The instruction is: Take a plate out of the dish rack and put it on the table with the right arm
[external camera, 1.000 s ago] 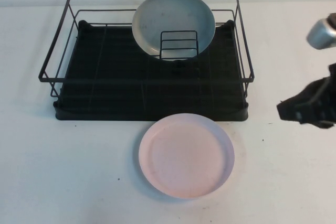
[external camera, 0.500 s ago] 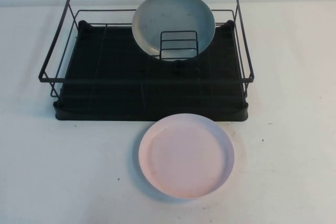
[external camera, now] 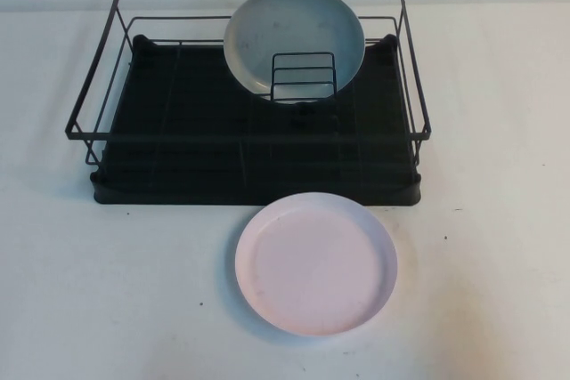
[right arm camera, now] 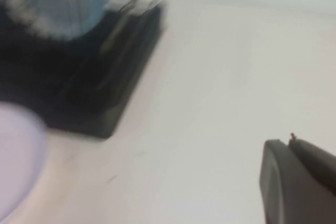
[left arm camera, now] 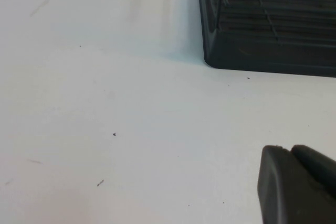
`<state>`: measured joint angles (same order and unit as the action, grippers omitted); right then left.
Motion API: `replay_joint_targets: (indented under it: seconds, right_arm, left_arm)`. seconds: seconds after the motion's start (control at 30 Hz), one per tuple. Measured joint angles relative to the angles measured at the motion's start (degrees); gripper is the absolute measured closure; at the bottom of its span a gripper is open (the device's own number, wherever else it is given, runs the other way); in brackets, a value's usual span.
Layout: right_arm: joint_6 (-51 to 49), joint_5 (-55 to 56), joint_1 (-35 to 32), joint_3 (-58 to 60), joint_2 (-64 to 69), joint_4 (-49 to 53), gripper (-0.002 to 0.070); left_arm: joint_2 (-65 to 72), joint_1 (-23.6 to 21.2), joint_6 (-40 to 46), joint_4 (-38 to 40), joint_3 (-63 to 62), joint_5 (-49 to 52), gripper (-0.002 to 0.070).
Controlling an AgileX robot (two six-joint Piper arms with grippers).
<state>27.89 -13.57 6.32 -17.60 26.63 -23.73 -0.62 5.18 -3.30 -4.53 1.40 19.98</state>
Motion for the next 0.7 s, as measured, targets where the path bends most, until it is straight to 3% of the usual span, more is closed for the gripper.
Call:
replay_joint_targets:
  seconds: [0.2, 0.43, 0.7]
  right_arm:
    - [0.00, 12.27, -6.64, 12.78, -15.23, -0.66, 0.0694]
    - [0.00, 13.57, -8.00, 18.38, -26.41, -0.90, 0.0694]
    - [0.00, 13.57, -8.00, 19.33, -27.03, -2.53, 0.0694]
  left_arm:
    - [0.00, 0.00, 0.00, 0.00, 0.00, 0.00, 0.0679]
    - [0.00, 0.00, 0.00, 0.00, 0.00, 0.00, 0.0679]
    - [0.00, 0.00, 0.00, 0.00, 0.00, 0.00, 0.0679]
